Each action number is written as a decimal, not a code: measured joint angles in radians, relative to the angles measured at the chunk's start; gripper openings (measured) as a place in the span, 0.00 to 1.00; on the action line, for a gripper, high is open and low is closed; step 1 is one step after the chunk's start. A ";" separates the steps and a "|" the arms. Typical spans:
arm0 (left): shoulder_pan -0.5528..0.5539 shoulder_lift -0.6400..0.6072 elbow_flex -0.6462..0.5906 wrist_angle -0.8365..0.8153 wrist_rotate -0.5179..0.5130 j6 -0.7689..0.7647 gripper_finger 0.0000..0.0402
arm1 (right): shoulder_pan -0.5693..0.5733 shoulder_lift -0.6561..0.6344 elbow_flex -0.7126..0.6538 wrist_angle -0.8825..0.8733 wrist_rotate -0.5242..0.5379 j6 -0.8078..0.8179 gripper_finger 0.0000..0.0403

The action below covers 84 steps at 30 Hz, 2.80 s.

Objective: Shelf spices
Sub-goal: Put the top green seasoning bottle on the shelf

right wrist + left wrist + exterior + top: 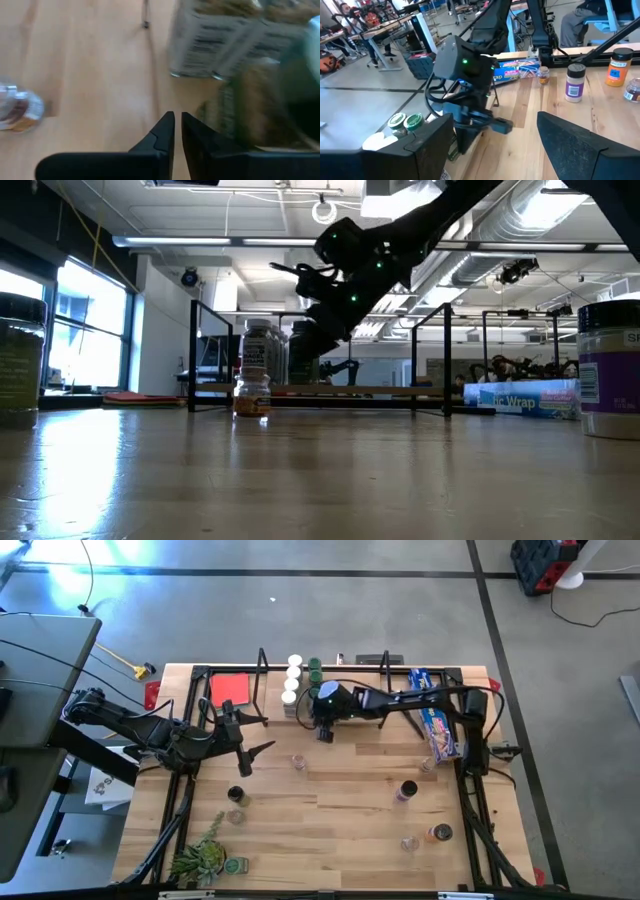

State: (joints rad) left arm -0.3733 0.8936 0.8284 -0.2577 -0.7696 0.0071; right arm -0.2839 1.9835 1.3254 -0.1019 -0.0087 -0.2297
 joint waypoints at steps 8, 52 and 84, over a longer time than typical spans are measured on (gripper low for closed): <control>0.000 0.000 0.000 0.000 0.001 -0.014 0.71 | -0.038 -0.007 0.000 -0.030 0.017 0.023 0.06; 0.000 0.000 -0.001 0.010 -0.003 -0.016 0.71 | -0.161 -0.033 0.002 0.013 0.105 0.099 0.06; 0.016 0.000 -0.001 0.020 -0.001 0.021 0.71 | -0.075 -0.043 0.002 -0.077 0.111 0.207 0.06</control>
State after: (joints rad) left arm -0.3576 0.8939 0.8276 -0.2375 -0.7704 0.0280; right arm -0.3592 1.9404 1.3270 -0.1793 0.1020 -0.0227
